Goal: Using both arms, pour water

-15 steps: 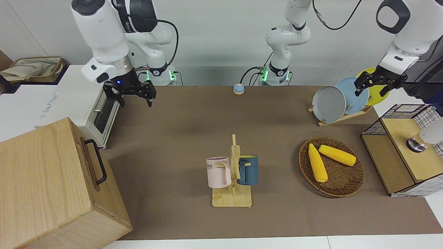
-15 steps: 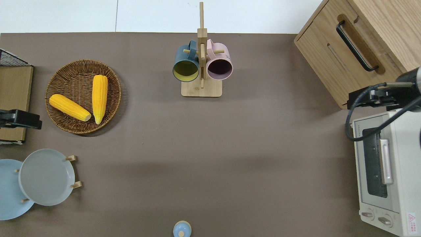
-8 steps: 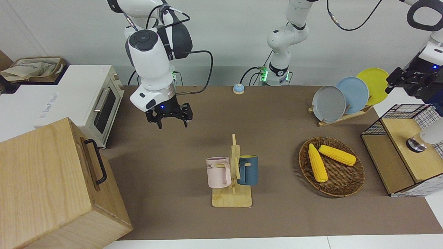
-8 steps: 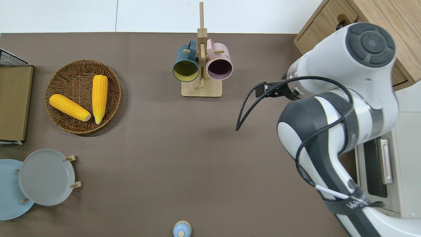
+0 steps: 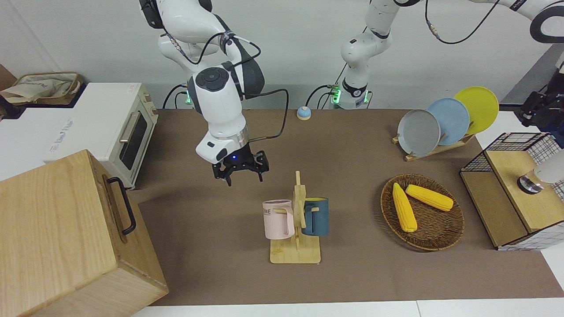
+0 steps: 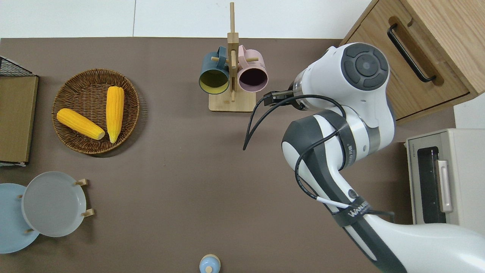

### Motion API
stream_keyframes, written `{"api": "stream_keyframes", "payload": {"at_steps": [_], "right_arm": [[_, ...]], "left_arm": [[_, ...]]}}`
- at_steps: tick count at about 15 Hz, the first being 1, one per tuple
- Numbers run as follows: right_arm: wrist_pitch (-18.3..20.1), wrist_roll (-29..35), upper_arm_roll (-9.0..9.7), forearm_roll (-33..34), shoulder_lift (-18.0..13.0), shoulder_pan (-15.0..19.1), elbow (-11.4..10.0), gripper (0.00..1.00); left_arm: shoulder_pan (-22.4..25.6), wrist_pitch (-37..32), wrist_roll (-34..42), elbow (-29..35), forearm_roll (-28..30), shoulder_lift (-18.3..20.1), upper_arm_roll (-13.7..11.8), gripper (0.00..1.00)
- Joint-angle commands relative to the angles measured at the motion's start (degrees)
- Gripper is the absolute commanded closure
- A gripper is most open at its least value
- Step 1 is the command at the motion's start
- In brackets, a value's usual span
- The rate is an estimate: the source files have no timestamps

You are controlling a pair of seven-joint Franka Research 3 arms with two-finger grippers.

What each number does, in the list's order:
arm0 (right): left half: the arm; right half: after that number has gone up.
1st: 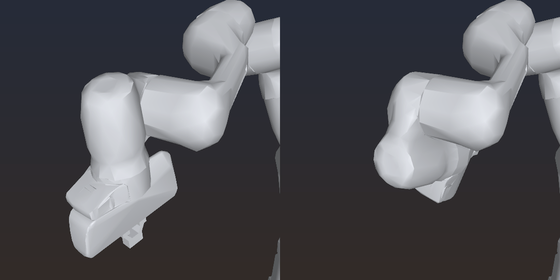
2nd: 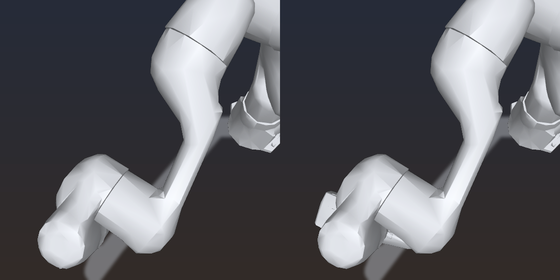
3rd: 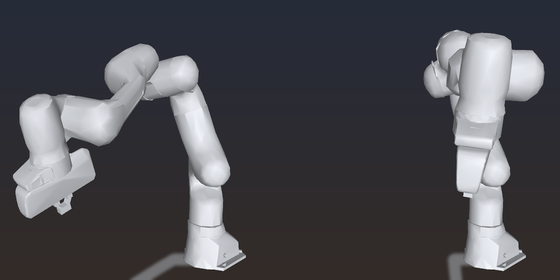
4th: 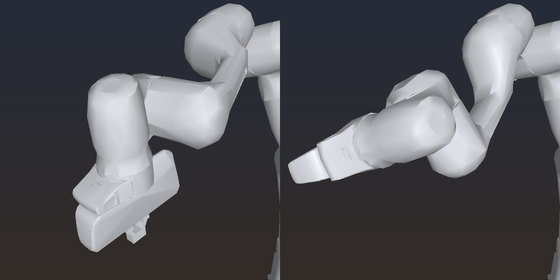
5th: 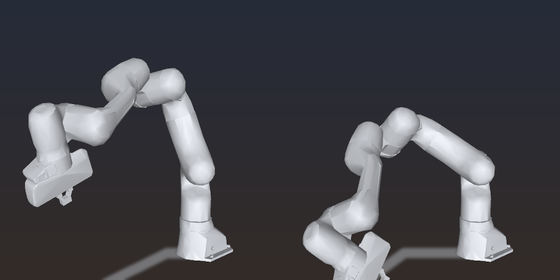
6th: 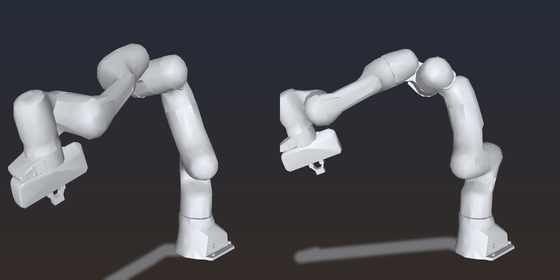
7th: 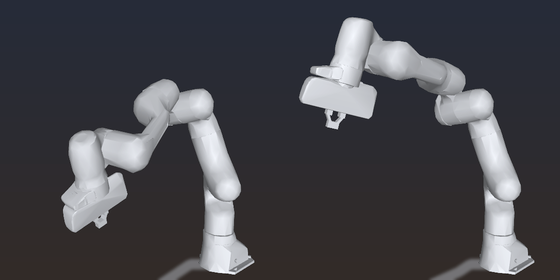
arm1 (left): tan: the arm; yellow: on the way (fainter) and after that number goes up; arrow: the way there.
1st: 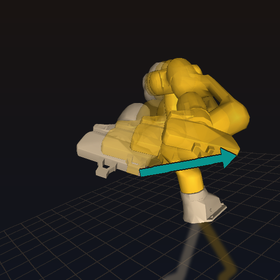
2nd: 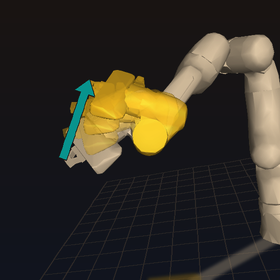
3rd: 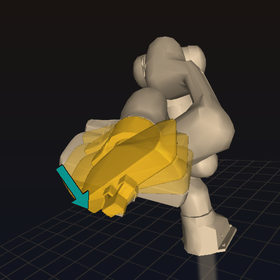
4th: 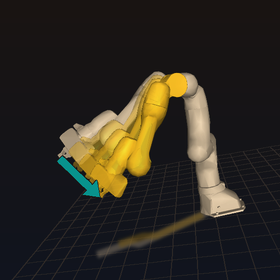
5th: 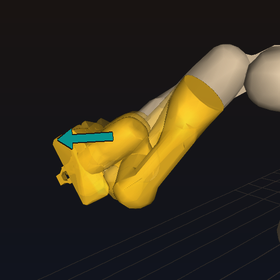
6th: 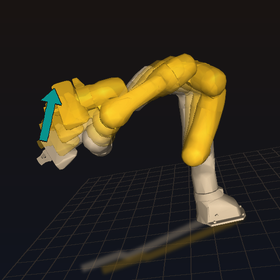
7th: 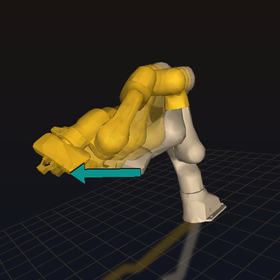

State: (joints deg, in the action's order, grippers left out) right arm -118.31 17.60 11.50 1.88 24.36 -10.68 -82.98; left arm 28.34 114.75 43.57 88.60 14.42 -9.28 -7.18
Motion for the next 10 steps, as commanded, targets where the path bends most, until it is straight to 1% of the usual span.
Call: {"api": "stream_keyframes", "payload": {"at_steps": [1, 3, 5, 6, 8, 10], "right_arm": [[-6.04, 0.15, 0.02, 3.64, 2.61, -1.45, 0.36, 0.009], [-8.85, -0.9, 0.02, 5.84, 3.84, -1.8, 0.8, 0.009], [-14.2, -4.14, -0.07, 9.17, 4.72, -2.42, 0.89, 0.009], [-16.14, -4.94, -0.07, 10.84, 5.34, -2.16, 0.97, 0.009], [-19.66, -5.12, 0.02, 14.01, 6.39, -2.07, 1.33, 0.013], [-22.31, -5.12, -0.07, 16.21, 6.84, -1.98, 1.33, 0.027]], "left_arm": [[0.75, 8.37, 2.05, 1.05, 4.19, -2.31, 0.67, 0.0], [0.75, 10.58, 3.36, 1.05, 9.81, -3.81, 0.67, 0.0], [0.75, 13.39, 4.68, 1.05, 12.11, -5.13, 0.67, 0.0], [0.58, 14.62, 4.95, 1.05, 13.51, -5.66, 1.02, 0.0], [0.49, 17.69, 6.78, 1.05, 15.89, -6.71, 1.64, 0.0], [0.05, 20.16, 7.93, 1.05, 20.0, -7.94, 2.08, 0.0]]}}
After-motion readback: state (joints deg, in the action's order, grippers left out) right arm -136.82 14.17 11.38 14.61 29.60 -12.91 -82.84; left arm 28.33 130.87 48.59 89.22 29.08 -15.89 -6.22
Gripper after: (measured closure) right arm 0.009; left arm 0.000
